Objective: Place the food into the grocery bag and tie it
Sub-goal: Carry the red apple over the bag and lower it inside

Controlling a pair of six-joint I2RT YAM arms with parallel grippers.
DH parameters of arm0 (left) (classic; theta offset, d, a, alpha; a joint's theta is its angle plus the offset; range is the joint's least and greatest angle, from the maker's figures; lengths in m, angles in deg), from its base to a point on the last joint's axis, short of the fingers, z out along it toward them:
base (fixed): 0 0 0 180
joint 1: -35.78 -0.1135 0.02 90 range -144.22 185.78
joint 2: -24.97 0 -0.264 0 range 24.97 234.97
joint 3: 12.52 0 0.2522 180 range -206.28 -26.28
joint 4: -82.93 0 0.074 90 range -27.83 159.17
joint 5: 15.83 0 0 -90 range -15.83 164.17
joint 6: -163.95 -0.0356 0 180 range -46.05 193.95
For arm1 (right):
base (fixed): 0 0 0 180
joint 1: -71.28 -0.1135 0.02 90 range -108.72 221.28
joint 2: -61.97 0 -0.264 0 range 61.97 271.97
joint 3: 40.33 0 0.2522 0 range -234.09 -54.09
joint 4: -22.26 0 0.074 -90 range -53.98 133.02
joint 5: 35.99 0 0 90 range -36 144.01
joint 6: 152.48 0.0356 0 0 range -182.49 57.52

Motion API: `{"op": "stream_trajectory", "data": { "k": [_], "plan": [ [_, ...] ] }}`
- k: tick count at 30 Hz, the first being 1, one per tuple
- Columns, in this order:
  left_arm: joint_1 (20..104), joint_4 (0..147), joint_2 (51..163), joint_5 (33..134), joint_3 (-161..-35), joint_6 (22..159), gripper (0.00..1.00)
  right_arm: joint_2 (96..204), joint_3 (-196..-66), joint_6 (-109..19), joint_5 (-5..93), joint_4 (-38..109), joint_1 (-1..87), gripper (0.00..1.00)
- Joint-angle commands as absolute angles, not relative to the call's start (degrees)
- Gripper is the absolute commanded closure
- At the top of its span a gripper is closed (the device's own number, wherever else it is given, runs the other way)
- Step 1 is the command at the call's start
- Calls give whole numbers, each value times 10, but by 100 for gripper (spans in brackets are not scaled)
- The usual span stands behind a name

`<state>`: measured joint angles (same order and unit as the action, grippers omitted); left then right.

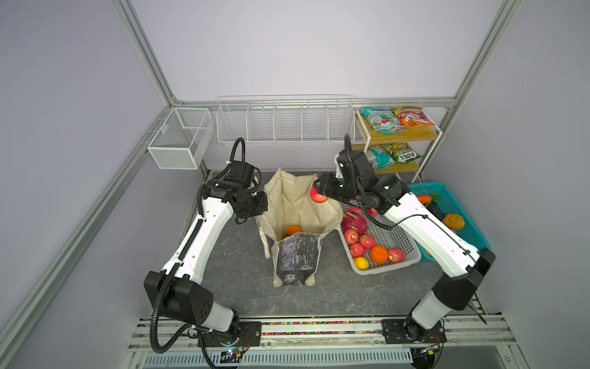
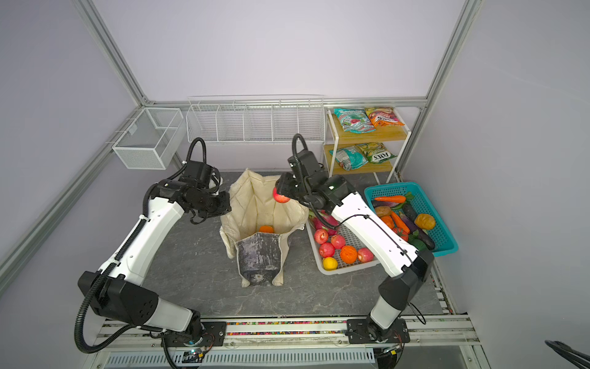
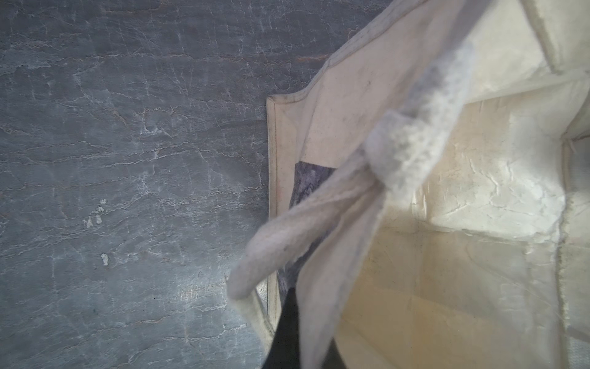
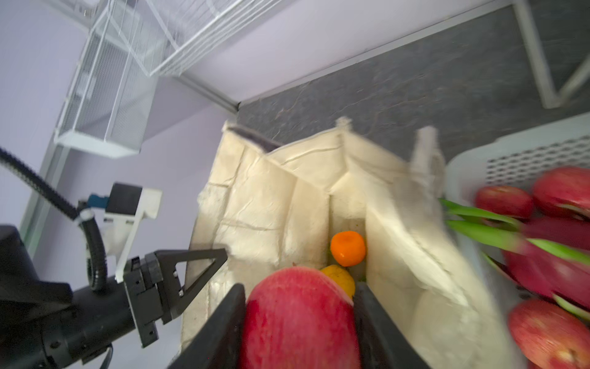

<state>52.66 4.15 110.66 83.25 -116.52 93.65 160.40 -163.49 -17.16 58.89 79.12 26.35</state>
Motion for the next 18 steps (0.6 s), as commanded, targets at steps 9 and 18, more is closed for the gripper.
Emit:
{"op": "stream_trajectory", "data": {
  "k": [9,18],
  "plan": [
    [527,43,1118,839,-1196,944,100,1777,-1706,-293,546,777,203,54],
    [527,45,1119,836,-1203,952,100,1852,-1699,-322,542,765,203,54]
  ]
}}
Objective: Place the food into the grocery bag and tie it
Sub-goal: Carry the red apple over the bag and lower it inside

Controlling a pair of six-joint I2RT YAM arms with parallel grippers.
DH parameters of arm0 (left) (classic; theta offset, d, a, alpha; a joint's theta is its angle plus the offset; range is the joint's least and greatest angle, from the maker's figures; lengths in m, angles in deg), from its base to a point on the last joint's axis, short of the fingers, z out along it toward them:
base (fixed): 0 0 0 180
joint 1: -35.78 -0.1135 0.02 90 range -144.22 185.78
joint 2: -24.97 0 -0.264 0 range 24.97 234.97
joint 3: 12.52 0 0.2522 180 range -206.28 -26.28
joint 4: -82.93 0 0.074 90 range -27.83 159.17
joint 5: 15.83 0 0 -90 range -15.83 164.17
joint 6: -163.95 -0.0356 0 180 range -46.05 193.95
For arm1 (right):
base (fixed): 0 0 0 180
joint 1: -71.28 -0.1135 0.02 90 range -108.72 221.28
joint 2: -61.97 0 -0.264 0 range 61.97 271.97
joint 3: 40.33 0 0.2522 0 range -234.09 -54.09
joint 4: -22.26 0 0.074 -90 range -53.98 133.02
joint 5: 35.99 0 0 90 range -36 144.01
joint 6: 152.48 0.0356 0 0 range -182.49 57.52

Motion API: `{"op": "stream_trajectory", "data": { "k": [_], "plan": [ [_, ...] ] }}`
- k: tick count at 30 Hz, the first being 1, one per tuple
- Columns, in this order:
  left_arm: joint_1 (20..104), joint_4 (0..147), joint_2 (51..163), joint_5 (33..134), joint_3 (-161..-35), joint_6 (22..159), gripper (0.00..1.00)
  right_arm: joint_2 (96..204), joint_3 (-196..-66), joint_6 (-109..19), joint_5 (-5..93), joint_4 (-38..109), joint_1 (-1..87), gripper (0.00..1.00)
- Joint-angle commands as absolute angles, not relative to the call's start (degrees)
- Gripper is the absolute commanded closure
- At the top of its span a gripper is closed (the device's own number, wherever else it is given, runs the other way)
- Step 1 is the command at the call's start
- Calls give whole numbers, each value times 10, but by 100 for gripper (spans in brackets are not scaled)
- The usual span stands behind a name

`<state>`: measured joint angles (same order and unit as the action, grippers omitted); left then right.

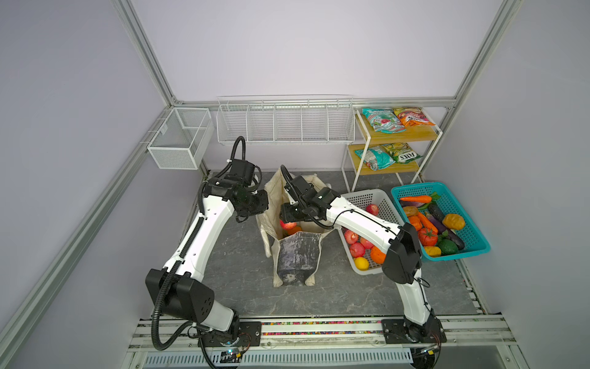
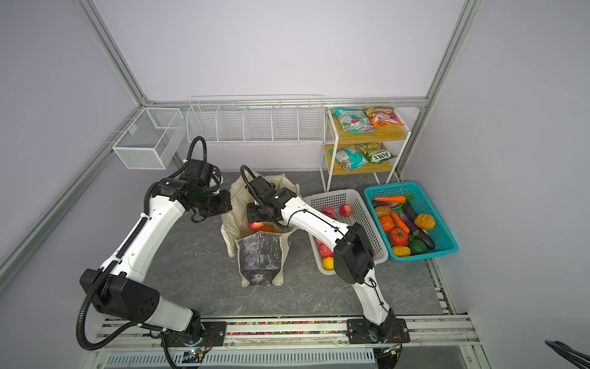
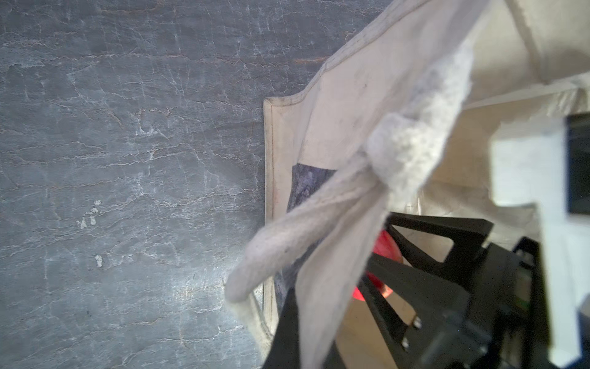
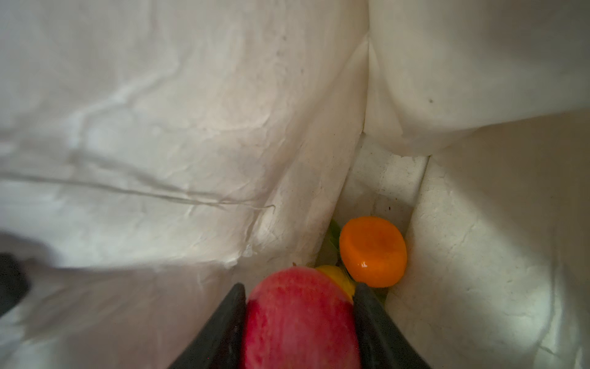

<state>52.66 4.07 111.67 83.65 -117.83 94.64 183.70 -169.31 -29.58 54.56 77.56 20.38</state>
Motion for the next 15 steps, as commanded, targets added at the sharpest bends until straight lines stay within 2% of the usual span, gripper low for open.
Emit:
{"op": "stream_trajectory", "data": {
  "k": [1,15],
  "plan": [
    [527,45,1117,835,-1202,952,100,1858,-1695,-324,544,763,203,53],
    [527,46,1113,836,-1193,952,100,1902,-1653,-323,558,743,206,48]
  ]
}}
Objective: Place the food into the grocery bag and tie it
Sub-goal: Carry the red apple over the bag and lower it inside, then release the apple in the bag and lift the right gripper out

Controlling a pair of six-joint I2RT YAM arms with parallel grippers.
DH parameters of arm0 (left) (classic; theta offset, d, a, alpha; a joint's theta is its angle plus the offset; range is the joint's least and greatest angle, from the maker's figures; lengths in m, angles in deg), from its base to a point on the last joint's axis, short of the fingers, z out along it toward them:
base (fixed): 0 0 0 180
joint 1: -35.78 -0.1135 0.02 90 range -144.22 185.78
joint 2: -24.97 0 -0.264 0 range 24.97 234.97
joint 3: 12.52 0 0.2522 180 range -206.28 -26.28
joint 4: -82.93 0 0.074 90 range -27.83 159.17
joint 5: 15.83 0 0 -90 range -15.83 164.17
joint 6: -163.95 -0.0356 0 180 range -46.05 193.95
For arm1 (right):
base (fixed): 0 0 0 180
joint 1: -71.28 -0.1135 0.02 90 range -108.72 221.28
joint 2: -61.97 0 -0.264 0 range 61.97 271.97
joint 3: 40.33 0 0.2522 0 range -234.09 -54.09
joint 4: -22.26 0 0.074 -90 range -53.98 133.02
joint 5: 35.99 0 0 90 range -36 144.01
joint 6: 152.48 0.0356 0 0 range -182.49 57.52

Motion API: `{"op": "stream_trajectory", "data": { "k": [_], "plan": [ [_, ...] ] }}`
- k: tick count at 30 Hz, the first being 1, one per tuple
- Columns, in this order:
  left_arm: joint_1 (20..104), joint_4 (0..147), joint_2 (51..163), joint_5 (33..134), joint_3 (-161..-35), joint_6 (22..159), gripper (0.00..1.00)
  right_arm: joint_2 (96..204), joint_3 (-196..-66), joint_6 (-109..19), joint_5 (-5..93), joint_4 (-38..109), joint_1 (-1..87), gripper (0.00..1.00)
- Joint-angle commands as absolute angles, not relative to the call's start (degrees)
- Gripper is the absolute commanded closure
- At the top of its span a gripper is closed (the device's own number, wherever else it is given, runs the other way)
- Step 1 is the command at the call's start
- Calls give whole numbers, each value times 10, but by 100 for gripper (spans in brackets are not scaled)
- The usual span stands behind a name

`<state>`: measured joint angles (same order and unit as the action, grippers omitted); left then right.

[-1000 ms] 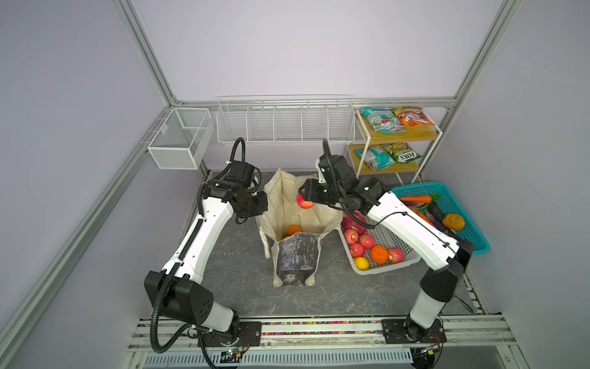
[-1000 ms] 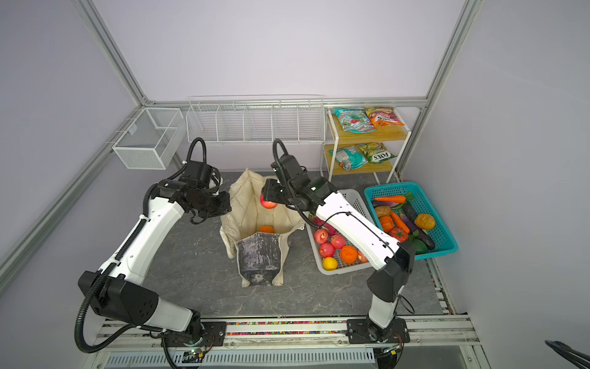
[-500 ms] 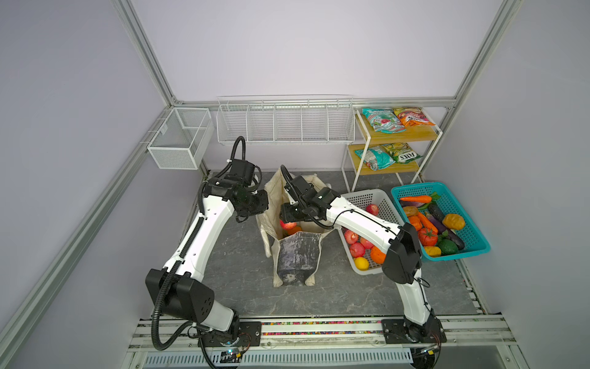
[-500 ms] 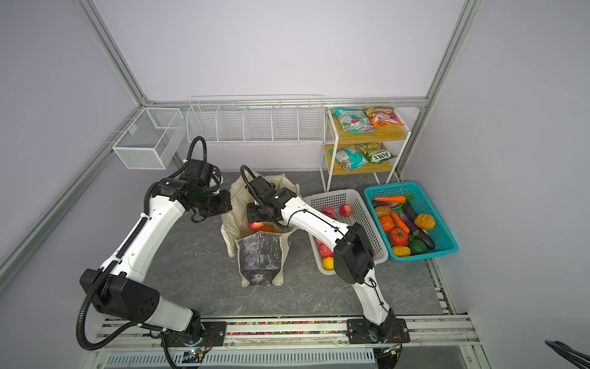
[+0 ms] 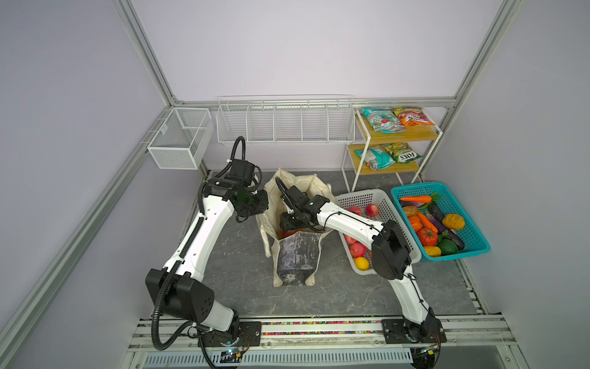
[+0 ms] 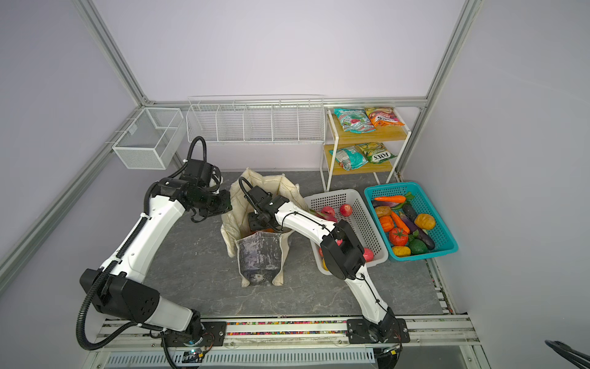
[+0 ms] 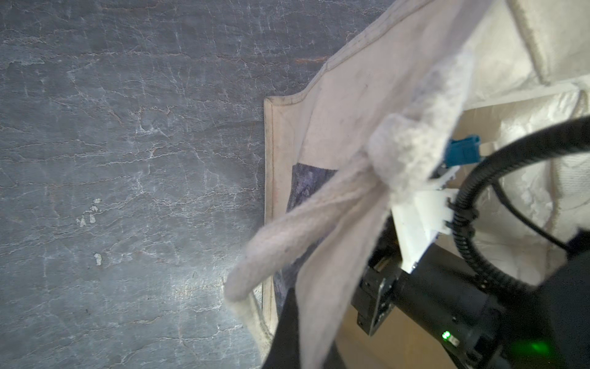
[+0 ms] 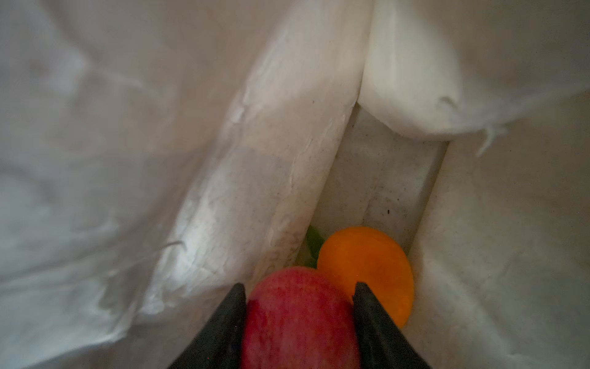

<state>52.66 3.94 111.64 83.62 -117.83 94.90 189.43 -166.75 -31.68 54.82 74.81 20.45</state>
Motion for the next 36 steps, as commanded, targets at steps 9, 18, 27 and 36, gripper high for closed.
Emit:
{"op": "stream_trajectory", "data": {
  "k": [9,18,27,36],
  "plan": [
    [527,54,1108,839,-1184,950,100,1899,-1643,-322,566,744,206,33],
    [527,62,1105,841,-1174,954,100,1876,-1683,-356,573,768,206,4],
    [527,71,1121,847,-1183,960,100,1834,-1742,-404,576,808,206,12],
    [527,52,1161,846,-1233,947,100,1784,-1836,-483,631,842,206,12]
  ]
}}
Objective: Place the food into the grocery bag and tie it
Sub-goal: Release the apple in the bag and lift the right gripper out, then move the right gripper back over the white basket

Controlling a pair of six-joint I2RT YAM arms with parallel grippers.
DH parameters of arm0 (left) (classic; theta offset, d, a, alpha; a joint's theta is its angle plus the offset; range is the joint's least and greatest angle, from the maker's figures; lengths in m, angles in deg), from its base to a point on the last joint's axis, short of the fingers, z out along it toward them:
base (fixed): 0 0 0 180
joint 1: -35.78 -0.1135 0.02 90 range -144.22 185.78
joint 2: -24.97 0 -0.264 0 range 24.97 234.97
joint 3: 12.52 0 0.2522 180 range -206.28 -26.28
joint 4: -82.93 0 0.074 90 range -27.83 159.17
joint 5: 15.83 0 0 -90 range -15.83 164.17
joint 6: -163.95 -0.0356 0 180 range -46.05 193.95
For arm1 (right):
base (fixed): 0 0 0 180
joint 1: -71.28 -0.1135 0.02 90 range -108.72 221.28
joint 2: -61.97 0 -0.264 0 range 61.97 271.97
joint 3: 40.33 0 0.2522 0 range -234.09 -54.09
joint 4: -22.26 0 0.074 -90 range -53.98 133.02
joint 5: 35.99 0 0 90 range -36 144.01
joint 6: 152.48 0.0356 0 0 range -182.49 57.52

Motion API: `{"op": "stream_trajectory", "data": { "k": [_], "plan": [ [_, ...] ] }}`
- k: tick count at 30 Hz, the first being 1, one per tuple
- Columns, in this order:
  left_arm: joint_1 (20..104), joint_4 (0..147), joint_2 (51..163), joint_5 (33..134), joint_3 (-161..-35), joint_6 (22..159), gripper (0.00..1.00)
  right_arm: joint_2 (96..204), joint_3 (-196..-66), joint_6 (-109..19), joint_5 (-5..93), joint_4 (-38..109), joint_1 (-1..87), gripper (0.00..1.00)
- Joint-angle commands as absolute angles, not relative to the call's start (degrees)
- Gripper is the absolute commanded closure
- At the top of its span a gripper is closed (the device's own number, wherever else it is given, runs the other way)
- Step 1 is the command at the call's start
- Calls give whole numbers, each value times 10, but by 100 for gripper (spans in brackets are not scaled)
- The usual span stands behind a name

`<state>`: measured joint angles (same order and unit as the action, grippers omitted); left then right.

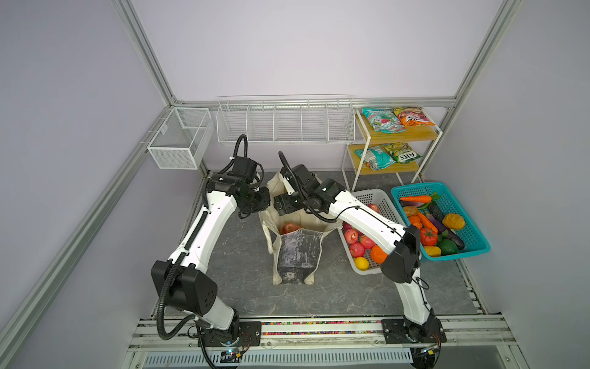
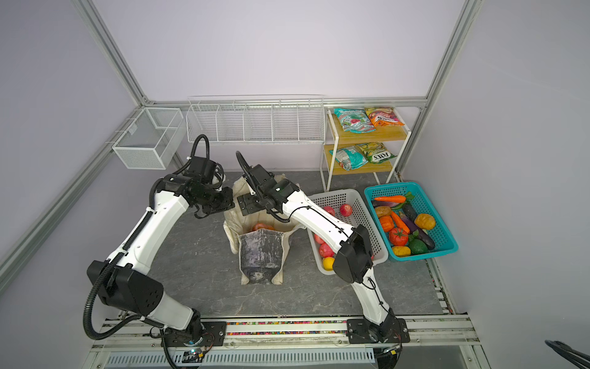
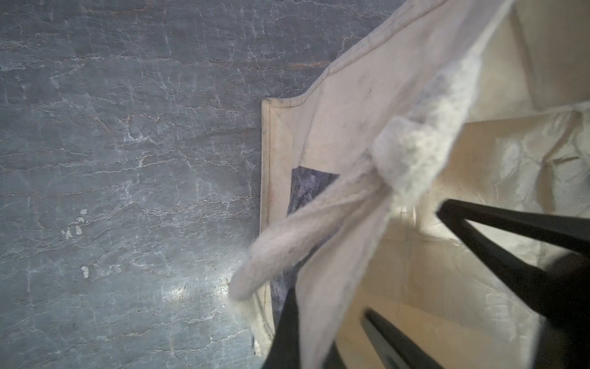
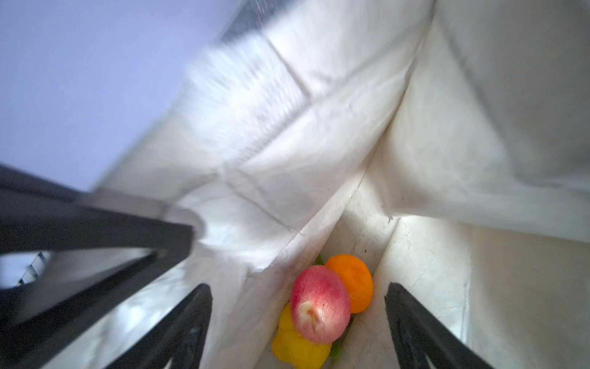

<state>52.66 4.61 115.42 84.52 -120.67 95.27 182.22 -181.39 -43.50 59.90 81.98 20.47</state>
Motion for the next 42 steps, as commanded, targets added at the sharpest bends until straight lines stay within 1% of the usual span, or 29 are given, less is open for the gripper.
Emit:
{"op": "stream_trajectory", "data": {
  "k": [1,6,9,12,14,17,19,26,31,36,40,42],
  "plan": [
    [527,52,1162,846,-1235,947,100,1776,-1840,-495,641,841,207,12],
    [527,49,1163,845,-1236,947,100,1718,-1829,-567,680,819,206,12],
    [527,50,1160,843,-1232,948,100,1667,-1786,-592,738,786,207,12],
    [527,49,1159,844,-1231,948,100,1606,-1722,-598,815,750,207,12],
    [527,48,1158,844,-1233,948,100,1554,-1656,-598,865,707,209,12],
    [527,46,1157,845,-1235,949,100,1479,-1564,-584,901,657,221,12],
    [527,43,1155,845,-1235,949,100,1442,-1527,-556,903,664,239,12],
    [527,40,1143,846,-1227,953,100,1347,-1409,-414,892,765,314,8],
    [527,40,1134,849,-1218,959,100,1303,-1330,-294,864,846,361,5],
    [527,42,1123,853,-1206,965,100,1287,-1272,-176,816,927,408,4],
    [528,41,1117,855,-1199,969,100,1293,-1235,-128,758,963,434,4],
    [528,40,1114,854,-1196,970,100,1304,-1225,-128,733,973,442,5]
  ]
}}
